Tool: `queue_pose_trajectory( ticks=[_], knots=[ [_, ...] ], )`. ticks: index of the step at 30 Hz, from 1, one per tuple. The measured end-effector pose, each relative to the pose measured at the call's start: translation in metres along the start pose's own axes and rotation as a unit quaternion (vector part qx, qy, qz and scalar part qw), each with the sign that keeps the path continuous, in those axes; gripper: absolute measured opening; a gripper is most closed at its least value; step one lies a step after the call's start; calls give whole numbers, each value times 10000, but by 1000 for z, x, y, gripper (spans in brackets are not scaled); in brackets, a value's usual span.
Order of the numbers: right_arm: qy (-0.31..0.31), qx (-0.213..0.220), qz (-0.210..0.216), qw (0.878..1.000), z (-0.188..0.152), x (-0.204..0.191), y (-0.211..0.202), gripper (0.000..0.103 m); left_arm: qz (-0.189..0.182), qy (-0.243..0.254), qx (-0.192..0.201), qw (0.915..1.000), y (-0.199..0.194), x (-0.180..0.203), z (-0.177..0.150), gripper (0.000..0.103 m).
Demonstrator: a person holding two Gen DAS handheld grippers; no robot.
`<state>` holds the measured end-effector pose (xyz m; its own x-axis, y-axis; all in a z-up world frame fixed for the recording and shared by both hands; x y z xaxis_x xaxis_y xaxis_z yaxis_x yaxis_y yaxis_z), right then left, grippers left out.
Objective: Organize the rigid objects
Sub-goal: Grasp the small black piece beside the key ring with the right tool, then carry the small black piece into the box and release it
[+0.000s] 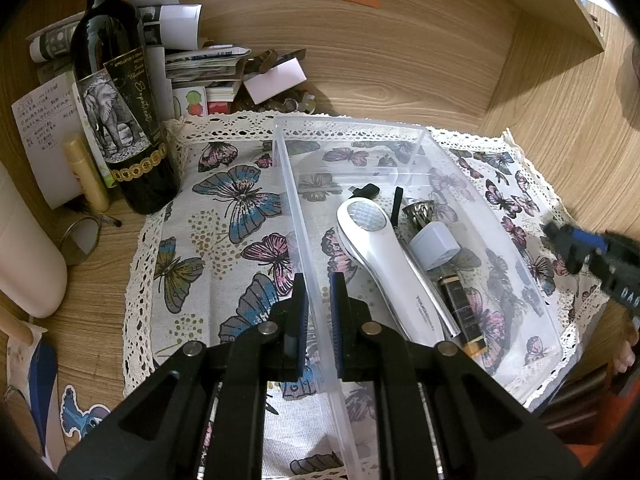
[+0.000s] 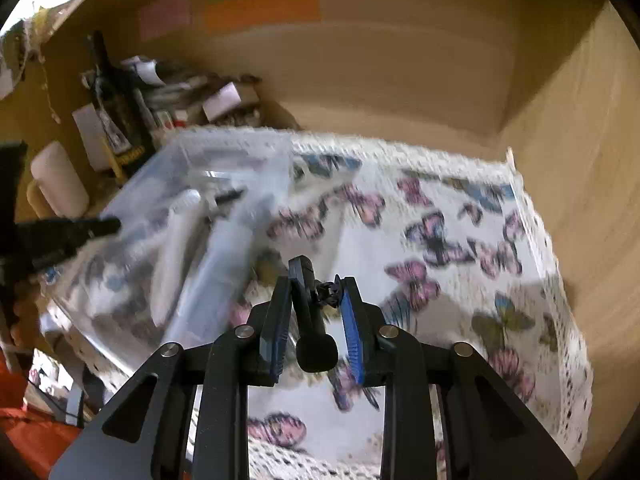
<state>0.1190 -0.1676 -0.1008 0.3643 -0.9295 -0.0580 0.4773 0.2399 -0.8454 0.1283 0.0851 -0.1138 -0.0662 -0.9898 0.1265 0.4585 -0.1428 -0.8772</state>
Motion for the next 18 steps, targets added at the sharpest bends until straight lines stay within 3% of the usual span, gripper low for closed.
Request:
queue_pose_trajectory(
  ticks=[9, 18],
  knots=[
    [-423, 512, 510, 9965, 33, -31, -12, 23, 4, -6, 3, 10000, 0, 0, 0, 10],
    [-950, 308, 712, 9924, 59, -71, 15, 23, -3, 6, 11, 10000, 0, 1, -1, 10]
  ],
)
Point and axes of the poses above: each gripper's, at about its wrist camera, not at the fingertips, and y roughly the way its jaws point, x to its right, z to its top, the point moved 1 cm from there along y, roughly the way its jaws point, and after that the axes turned 14 degrees about -x, right-handed, at the moved point
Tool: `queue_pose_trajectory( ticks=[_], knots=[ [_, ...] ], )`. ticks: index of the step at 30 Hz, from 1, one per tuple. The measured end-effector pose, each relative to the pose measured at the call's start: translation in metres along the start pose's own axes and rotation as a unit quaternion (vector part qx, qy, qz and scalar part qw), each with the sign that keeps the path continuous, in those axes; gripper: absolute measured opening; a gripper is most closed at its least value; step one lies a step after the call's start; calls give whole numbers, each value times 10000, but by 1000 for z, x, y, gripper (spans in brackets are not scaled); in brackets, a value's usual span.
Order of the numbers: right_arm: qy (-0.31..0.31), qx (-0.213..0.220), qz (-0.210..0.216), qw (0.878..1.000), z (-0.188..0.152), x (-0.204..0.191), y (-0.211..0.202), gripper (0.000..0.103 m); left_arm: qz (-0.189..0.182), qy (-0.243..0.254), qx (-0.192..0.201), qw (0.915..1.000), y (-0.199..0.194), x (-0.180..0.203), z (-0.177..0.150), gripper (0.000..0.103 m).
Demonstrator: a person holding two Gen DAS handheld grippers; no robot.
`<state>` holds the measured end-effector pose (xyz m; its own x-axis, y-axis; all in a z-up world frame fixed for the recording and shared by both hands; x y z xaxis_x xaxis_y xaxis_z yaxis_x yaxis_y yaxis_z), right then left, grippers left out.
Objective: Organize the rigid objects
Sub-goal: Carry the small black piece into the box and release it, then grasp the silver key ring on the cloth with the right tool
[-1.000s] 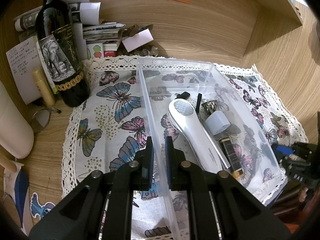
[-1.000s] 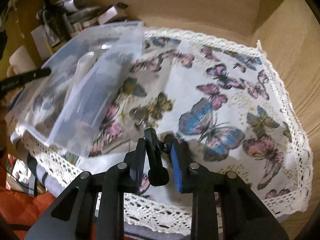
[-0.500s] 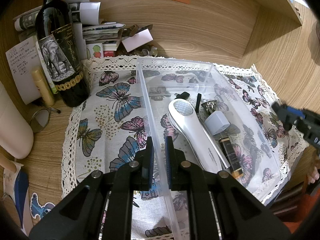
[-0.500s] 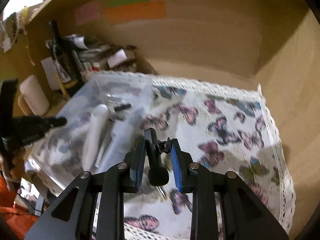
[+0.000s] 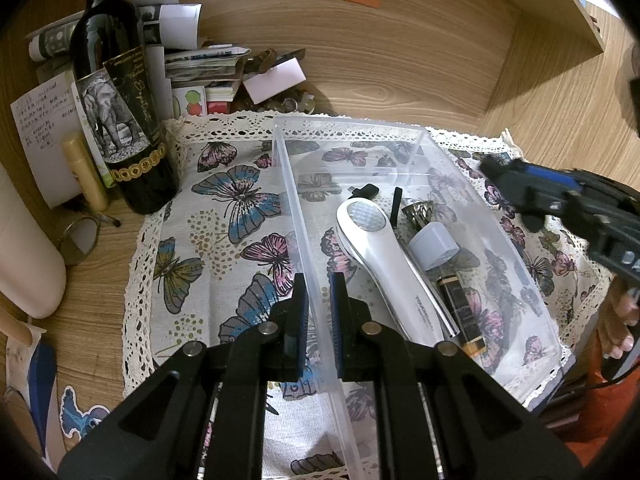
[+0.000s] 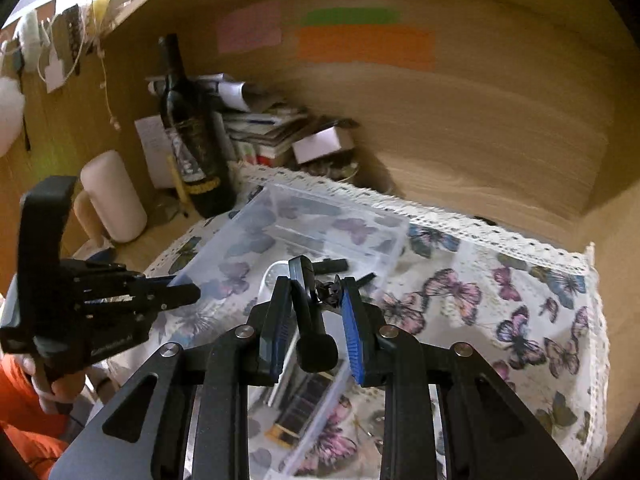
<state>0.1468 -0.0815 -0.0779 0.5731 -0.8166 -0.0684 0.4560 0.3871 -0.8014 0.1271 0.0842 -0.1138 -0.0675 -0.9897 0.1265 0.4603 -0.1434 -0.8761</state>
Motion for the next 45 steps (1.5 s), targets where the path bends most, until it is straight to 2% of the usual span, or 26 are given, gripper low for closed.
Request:
queue_pose_trajectory(
  ticks=[7, 12, 15, 19, 29, 35, 39, 42, 45],
  knots=[
    [-43, -545, 44, 9985, 9, 1, 35, 23, -39, -9, 6, 10000, 0, 0, 0, 10],
    [45, -752, 64, 9971, 12, 7, 47, 23, -48, -7, 9, 10000, 0, 0, 1, 10],
    [69, -770, 123, 9969, 11, 8, 46, 23, -48, -8, 8, 10000, 0, 0, 1, 10],
    [81, -606, 64, 9981, 9, 9, 34, 34, -44, -7, 10, 10000, 0, 0, 1, 10],
    [274, -389, -252, 9986, -10, 27, -1, 42, -52, -22, 7, 10000, 0, 0, 2, 10],
    [283, -613, -516, 9964, -40, 38, -7, 44, 6, -23, -10, 10000, 0, 0, 3, 10],
    [348, -797, -544, 9947, -63, 43, -3, 57, 38, -22, -29, 10000, 0, 0, 4, 10],
    [287, -983, -568, 9931, -79, 43, 4, 61, 87, -1, -28, 10000, -1, 1, 3, 10],
    [298, -1114, -499, 9921, -91, 43, 10, 71, 152, 21, -37, 9999, -1, 2, 3, 10]
  ],
)
Point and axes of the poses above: each gripper's, at about its wrist camera, not at the fingertips, and y roughly the way its jaws point, x to its right, z to its top, the point moved 1 cm from there along y, roughly the way its jaws point, and after that the axes turned 14 degrees about -x, right-handed, at the moved point
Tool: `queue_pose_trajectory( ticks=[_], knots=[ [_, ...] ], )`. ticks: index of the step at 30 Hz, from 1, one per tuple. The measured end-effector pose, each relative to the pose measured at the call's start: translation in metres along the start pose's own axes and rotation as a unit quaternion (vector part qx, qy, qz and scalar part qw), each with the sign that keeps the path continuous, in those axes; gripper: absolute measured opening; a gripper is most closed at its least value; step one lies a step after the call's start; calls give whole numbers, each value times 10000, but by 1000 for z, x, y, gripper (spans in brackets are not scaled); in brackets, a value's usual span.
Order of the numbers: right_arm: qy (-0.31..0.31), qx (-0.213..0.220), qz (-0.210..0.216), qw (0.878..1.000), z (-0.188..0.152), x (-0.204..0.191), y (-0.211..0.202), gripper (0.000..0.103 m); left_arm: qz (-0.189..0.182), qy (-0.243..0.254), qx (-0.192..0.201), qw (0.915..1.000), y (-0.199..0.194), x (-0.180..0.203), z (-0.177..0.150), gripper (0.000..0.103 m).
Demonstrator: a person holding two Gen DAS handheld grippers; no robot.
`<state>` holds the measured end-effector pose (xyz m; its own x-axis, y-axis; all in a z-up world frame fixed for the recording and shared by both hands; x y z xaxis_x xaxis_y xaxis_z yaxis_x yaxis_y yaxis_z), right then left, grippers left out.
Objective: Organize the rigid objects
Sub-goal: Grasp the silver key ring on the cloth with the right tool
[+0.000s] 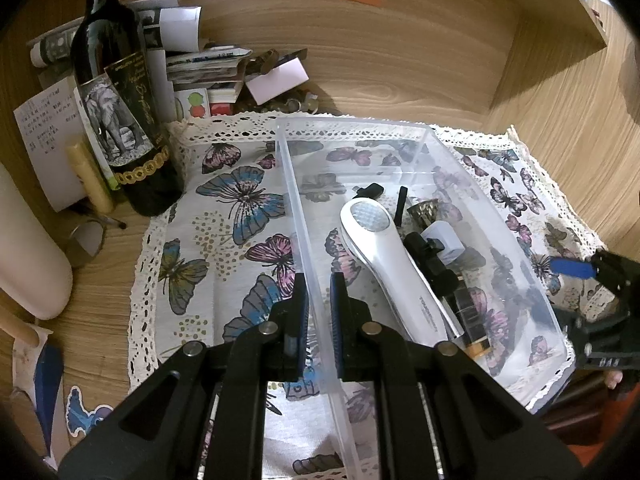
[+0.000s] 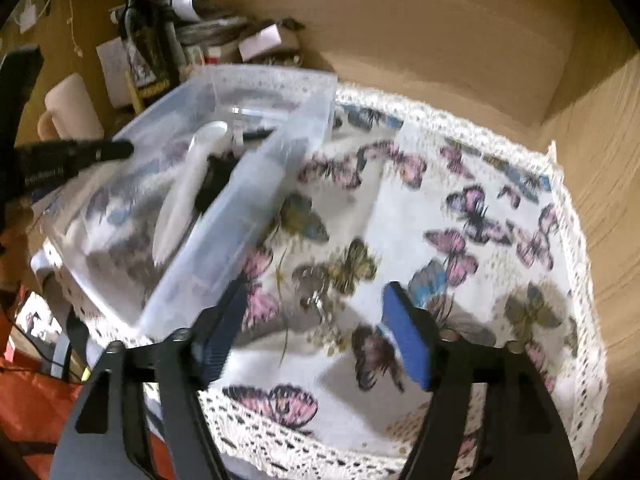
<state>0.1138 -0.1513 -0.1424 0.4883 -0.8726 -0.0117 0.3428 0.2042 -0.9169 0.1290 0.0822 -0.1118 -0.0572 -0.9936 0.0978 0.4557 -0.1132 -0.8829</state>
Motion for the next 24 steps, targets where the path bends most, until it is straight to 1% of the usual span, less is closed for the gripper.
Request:
queue_pose_trajectory(
  ticks=[2, 4, 6, 13, 15, 17, 18, 20, 21, 22, 23, 24],
  knots=[
    [-59, -73, 99, 9999, -5, -2, 3, 73, 33, 3, -2, 10000, 0, 0, 0, 10],
    [-114, -103, 127, 9998, -8, -4, 6, 80, 52, 0, -2, 10000, 0, 1, 0, 10],
    [-215, -145, 99, 9996, -13, -7, 10, 83, 47, -5, -2, 10000, 0, 0, 0, 10],
    [-494, -405, 151, 9978, -14, -17, 29, 83, 44, -2, -3, 10000, 0, 0, -1, 10],
    [-508, -489, 104, 9975, -13, -17, 37, 81, 38, -3, -4, 10000, 0, 0, -1, 10],
    [-428, -452, 222, 9978, -10, -12, 38, 79, 41, -4, -2, 10000, 0, 0, -1, 10],
    [-400, -437, 212, 9980, -9, -11, 37, 72, 43, -2, 0, 10000, 0, 0, 0, 10],
    [-361, -397, 237, 9983, -6, -8, 36, 65, 43, -5, 3, 10000, 0, 0, 0, 10],
    [-309, -357, 217, 9986, -6, -7, 36, 60, 39, -8, 3, 10000, 0, 0, -1, 10],
    [-256, -309, 173, 9990, -6, -6, 36, 46, 33, -11, 4, 10000, 0, 0, -1, 10],
    [-213, -272, 137, 9993, -6, -5, 36, 41, 40, -7, 1, 10000, 0, 0, 0, 10],
    [-163, -264, 135, 9994, -5, -3, 35, 29, 38, -9, 1, 10000, 0, 0, 0, 10]
  ],
)
Point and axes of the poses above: each gripper's, at about its wrist camera, not at the fingertips, and y roughly the way its jaws point, x to its right, z to its top, the point moved 1 cm from there along y, roughly the way its jaws point, and after that the axes turned 14 degrees about -x, right-handed, at the moved point
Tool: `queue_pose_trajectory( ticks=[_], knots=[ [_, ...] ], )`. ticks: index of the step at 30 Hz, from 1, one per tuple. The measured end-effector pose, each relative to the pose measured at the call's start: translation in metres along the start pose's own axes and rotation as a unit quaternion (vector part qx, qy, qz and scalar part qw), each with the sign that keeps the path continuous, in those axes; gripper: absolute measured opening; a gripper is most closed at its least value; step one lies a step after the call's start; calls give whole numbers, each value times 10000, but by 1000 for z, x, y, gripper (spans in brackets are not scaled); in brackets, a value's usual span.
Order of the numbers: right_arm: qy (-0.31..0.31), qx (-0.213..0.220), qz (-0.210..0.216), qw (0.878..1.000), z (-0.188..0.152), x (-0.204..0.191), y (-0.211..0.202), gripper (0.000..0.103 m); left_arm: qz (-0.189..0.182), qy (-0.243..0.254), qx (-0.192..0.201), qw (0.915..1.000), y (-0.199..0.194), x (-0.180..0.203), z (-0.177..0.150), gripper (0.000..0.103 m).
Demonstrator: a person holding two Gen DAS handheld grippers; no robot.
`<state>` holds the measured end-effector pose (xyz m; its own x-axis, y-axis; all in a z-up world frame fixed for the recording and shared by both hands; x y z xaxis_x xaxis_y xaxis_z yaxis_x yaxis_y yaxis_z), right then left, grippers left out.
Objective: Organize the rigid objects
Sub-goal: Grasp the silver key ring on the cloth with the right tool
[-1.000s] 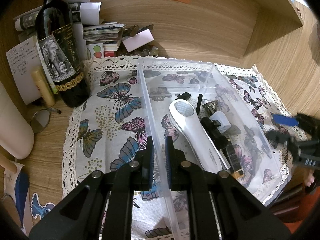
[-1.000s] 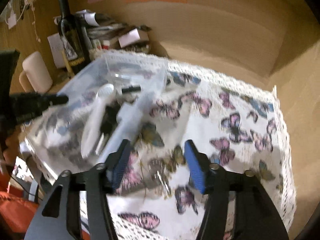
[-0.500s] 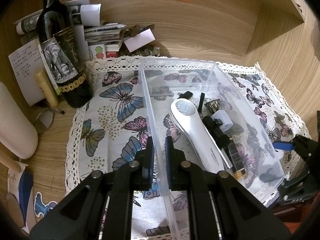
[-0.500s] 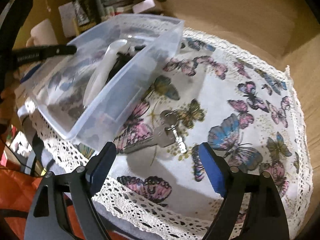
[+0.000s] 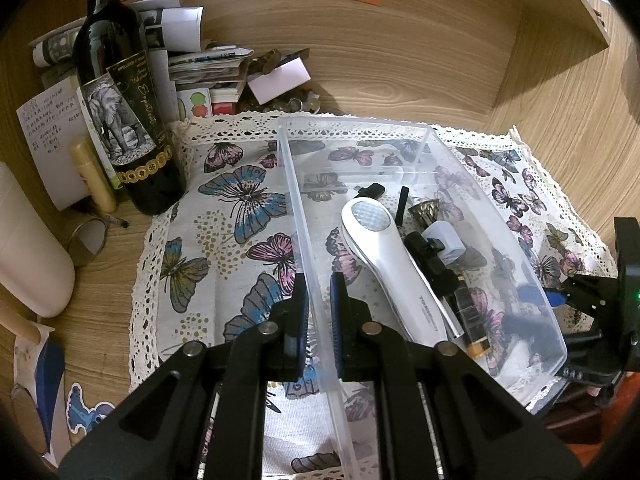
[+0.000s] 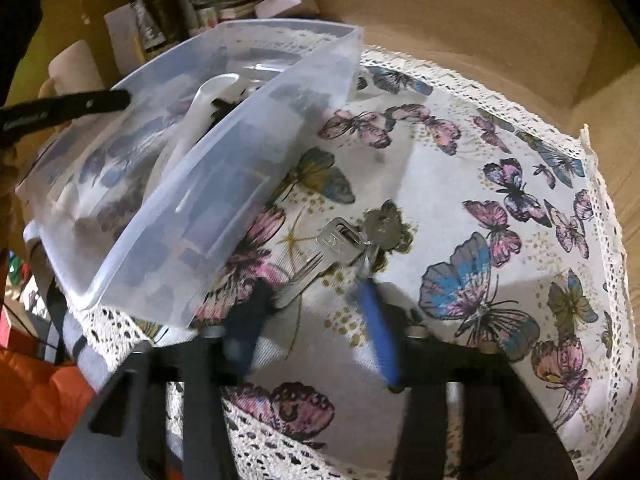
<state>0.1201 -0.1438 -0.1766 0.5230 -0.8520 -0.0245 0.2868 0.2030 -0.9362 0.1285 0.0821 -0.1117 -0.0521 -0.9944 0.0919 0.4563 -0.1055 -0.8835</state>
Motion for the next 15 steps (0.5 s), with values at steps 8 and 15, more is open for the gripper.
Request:
queue_pose_trajectory(
  ticks=[8, 15],
  knots=[
    [29, -87, 92, 9999, 1, 13, 3, 16, 7, 7, 0, 10000, 0, 0, 0, 10],
    [331, 49, 69, 9994, 5, 23, -7, 53, -29, -8, 3, 10000, 0, 0, 0, 10]
  ],
)
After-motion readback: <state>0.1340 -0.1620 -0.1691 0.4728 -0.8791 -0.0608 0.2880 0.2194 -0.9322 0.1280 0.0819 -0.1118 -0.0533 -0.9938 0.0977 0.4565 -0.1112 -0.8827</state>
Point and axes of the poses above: each gripper's, at about its wrist camera, not at the fingertips, and y roughly the way its jaws point, x to its right, z to its top, the point moved 1 cm from there along y, roughly the way its jaws point, and after that the axes turned 14 degrees about -x, right-handed, at the moved point
